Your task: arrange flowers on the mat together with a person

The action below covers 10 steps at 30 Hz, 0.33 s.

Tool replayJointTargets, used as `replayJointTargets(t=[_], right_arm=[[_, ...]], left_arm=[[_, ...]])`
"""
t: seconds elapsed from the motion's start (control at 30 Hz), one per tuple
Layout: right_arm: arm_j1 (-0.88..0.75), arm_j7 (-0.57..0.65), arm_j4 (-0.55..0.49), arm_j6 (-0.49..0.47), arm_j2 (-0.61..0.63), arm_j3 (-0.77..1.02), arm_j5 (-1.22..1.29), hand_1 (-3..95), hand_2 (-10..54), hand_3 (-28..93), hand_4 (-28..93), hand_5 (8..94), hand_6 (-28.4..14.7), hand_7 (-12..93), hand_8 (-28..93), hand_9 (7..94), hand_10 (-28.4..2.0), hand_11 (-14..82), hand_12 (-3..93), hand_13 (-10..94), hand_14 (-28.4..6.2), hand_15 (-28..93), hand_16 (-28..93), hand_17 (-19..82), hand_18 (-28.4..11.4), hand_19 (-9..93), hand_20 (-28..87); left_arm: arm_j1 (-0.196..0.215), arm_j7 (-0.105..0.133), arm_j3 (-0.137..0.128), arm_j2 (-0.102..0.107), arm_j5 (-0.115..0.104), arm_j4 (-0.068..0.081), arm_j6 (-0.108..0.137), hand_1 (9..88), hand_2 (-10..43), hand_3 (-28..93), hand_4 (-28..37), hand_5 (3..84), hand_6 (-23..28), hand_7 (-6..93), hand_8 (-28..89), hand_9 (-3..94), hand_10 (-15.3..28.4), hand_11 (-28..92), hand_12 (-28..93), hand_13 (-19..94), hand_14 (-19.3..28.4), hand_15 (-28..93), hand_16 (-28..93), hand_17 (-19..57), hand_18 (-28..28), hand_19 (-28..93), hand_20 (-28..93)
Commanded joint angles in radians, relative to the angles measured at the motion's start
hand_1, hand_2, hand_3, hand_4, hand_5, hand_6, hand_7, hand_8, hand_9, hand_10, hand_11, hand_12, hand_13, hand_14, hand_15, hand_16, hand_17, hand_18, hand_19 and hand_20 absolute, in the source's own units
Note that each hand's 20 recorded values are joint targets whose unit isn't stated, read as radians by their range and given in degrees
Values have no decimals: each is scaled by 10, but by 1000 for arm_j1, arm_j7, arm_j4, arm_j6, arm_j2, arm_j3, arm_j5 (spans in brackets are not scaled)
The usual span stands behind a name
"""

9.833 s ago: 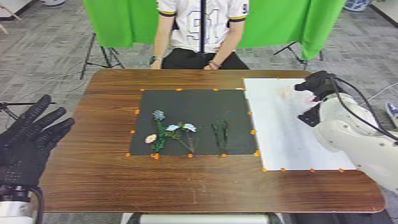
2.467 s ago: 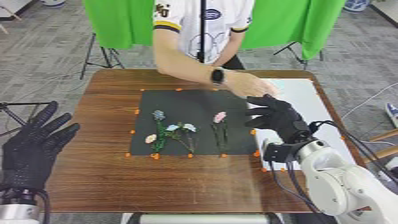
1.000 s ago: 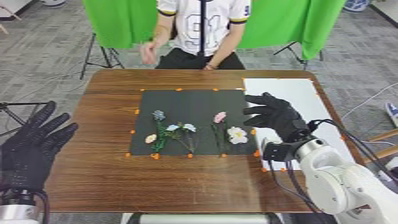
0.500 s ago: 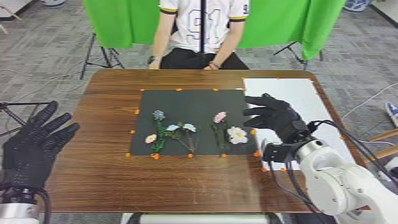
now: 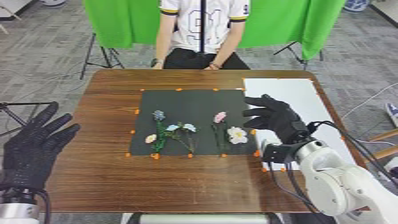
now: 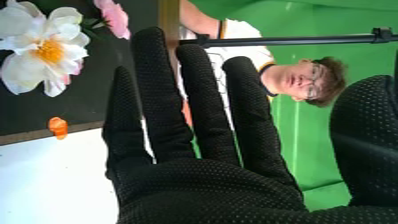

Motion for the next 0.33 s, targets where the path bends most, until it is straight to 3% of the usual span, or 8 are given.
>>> replayJointTargets(t=[0.03, 0.07, 0.1, 0.17, 0.3, 0.33], right_arm=[[-1, -5, -7, 3, -1, -1, -5, 177, 64, 723, -253, 514, -8, 128, -116, 557, -168, 142, 143, 481, -203, 481, 108, 93, -271, 575, 131], [1, -8, -6, 5, 4, -2, -1, 176, 64, 723, -253, 514, -7, 128, -116, 557, -168, 142, 143, 481, -203, 481, 108, 93, -271, 574, 131], [4, -11, -5, 4, 5, -4, 6, 176, 65, 723, -253, 514, -7, 128, -116, 557, -168, 141, 143, 481, -203, 481, 108, 93, -271, 574, 131], [13, -18, -2, 4, 10, -10, 19, 176, 65, 723, -252, 515, -7, 128, -116, 558, -167, 142, 144, 481, -203, 481, 108, 93, -271, 574, 131], [33, -16, 5, 8, 19, -23, 19, 177, 65, 723, -252, 515, -8, 128, -116, 557, -167, 142, 144, 481, -202, 480, 107, 93, -270, 574, 131], [35, -21, 6, 6, 22, -23, 19, 177, 65, 722, -252, 515, -7, 128, -116, 557, -167, 142, 144, 482, -202, 480, 107, 94, -270, 574, 131]], left_arm=[[25, 26, -1, 26, -20, -3, 6, 208, 67, 757, -247, 322, 50, 88, -79, 306, 149, 179, 123, 208, 218, 442, -45, -90, 187, 393, 174], [22, 20, -1, 20, -16, -3, 2, 208, 67, 758, -247, 322, 50, 88, -80, 306, 149, 179, 124, 208, 218, 442, -45, -90, 188, 393, 174], [27, 32, 0, 32, -27, -2, 9, 209, 67, 757, -247, 322, 50, 88, -80, 306, 150, 180, 124, 208, 218, 443, -45, -90, 188, 393, 174], [26, 37, 2, 32, -28, -2, 10, 208, 67, 758, -247, 322, 50, 88, -80, 306, 150, 179, 123, 208, 219, 442, -45, -90, 188, 393, 173], [17, 19, 4, 15, -14, -2, 1, 208, 67, 758, -247, 322, 50, 89, -79, 305, 149, 178, 123, 208, 218, 442, -45, -91, 189, 393, 173], [20, 28, 6, 19, -16, -2, 4, 208, 67, 758, -247, 322, 50, 89, -79, 305, 149, 178, 123, 208, 218, 442, -45, -91, 190, 394, 173]])
